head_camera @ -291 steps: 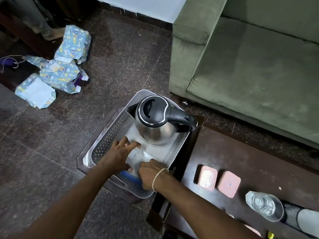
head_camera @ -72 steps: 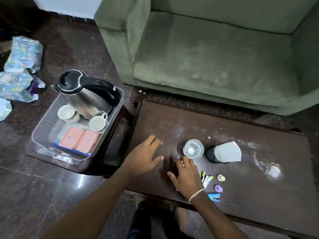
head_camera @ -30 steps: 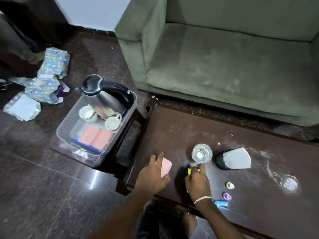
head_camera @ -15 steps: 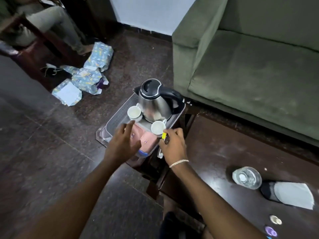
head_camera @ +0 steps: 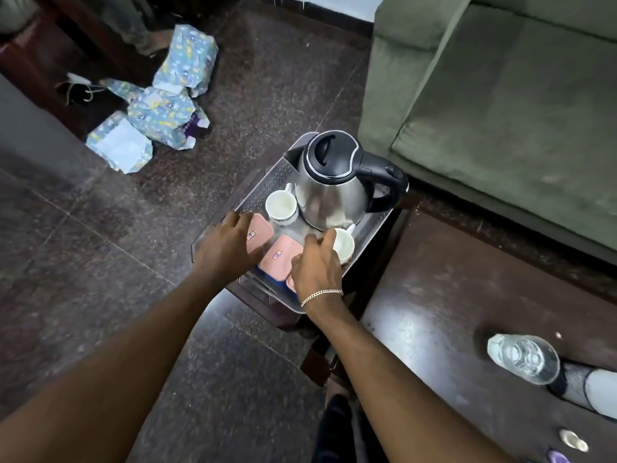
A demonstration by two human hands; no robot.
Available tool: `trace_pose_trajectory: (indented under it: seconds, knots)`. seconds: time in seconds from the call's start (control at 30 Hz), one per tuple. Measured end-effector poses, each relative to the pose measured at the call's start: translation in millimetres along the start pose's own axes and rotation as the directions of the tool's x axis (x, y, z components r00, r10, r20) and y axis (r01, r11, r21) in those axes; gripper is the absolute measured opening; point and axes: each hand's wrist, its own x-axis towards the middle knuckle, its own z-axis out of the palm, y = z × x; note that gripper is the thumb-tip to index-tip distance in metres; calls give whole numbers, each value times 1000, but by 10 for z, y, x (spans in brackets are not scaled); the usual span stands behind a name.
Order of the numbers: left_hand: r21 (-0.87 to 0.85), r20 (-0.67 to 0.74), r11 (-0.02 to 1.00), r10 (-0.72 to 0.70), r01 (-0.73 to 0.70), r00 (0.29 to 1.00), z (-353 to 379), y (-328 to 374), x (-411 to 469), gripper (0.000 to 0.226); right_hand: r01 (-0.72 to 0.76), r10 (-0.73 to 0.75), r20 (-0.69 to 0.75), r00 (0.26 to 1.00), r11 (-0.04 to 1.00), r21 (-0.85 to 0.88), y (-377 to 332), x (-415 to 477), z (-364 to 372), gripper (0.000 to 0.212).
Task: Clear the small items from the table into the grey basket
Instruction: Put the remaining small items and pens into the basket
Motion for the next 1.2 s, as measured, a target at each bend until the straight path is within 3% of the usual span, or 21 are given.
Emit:
trace_pose_trajectory:
  seconds: [0.23, 0.4, 0.57, 0.7, 0.87, 1.03, 1.2]
  knots:
    - [125, 42, 991, 47, -52, 998, 113, -54, 62, 65, 12, -6, 32, 999, 980, -199, 4, 47, 50, 22]
    - [228, 58, 971, 64, -75, 996, 117, -114, 59, 63, 72, -57, 77, 995, 974, -216, 43, 45, 22, 22]
    - [176, 39, 982, 60, -66, 997, 5, -88, -32, 60, 126, -119, 43, 992, 970, -207, 143, -41, -24, 24]
    - [117, -57, 978, 181, -174, 982, -88, 102, -164, 58, 180, -194, -67, 979, 968, -174, 302, -220, -151, 29]
    - [62, -48, 937, 348, -345, 936, -56, 505, -366, 74, 221, -256, -234, 938, 961, -166, 703, -472, -350, 42]
    - [57, -36, 856, 517, -514, 855, 163, 1122, -620, 82, 213, -256, -229, 939, 957, -196, 1397, -781, -640, 62]
    - [9, 14, 795, 607, -607, 795, 492, 1875, -899, 87, 151, -211, -225, 951, 955, -255, 2180, -1158, -987, 67]
